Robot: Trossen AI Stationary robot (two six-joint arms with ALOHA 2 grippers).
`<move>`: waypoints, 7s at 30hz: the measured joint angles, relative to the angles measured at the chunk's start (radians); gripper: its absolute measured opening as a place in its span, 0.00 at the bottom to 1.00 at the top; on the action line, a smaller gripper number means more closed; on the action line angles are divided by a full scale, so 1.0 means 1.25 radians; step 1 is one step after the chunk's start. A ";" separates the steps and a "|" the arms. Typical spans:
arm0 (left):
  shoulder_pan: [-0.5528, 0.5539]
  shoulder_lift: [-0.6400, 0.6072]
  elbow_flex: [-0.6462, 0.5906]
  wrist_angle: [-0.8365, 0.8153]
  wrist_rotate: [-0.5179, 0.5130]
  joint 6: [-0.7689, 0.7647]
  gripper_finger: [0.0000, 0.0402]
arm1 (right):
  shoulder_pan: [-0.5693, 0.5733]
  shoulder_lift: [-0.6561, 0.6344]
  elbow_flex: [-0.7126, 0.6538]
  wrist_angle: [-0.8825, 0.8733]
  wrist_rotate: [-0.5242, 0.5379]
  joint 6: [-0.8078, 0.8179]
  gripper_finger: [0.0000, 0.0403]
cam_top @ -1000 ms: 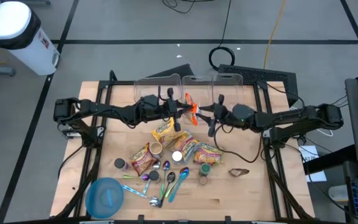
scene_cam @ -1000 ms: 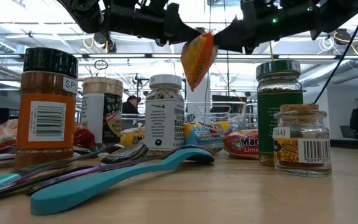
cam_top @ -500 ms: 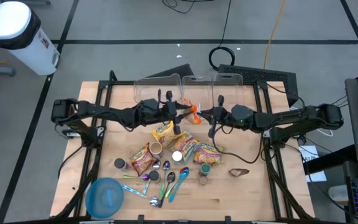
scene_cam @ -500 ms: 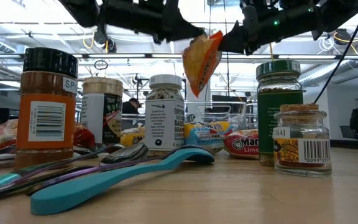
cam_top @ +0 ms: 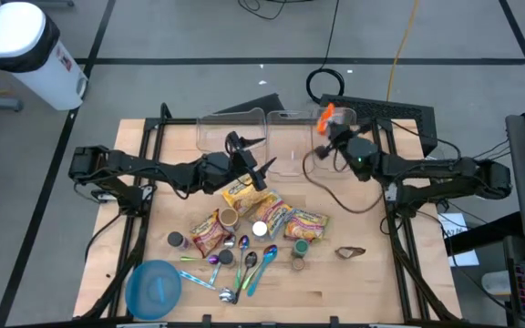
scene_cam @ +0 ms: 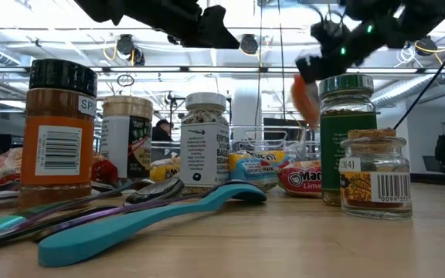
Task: Pick & Place Food Item
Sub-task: Put the orange noodle pack into the right transparent bin, then put the yellow noodle pack into the right transparent bin
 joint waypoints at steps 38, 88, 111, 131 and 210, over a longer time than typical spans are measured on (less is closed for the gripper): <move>0.007 0.001 0.000 0.001 0.059 -0.062 0.79 | -0.309 0.291 -0.063 0.258 -0.405 0.086 0.44; -0.003 -0.004 -0.076 -0.640 0.295 -0.555 0.68 | 0.039 -0.185 -0.063 -0.055 -0.693 0.069 0.71; -0.006 0.007 -0.070 -0.592 0.292 -0.450 0.69 | 0.039 -0.184 -0.063 -0.057 -0.693 0.070 0.70; -0.006 0.046 -0.069 -0.637 0.309 -0.494 0.69 | 0.039 -0.184 -0.063 -0.055 -0.693 0.070 0.70; -0.056 -0.233 -0.069 -0.302 0.303 -0.233 0.02 | 0.212 0.209 -0.063 0.517 -0.697 -0.355 0.67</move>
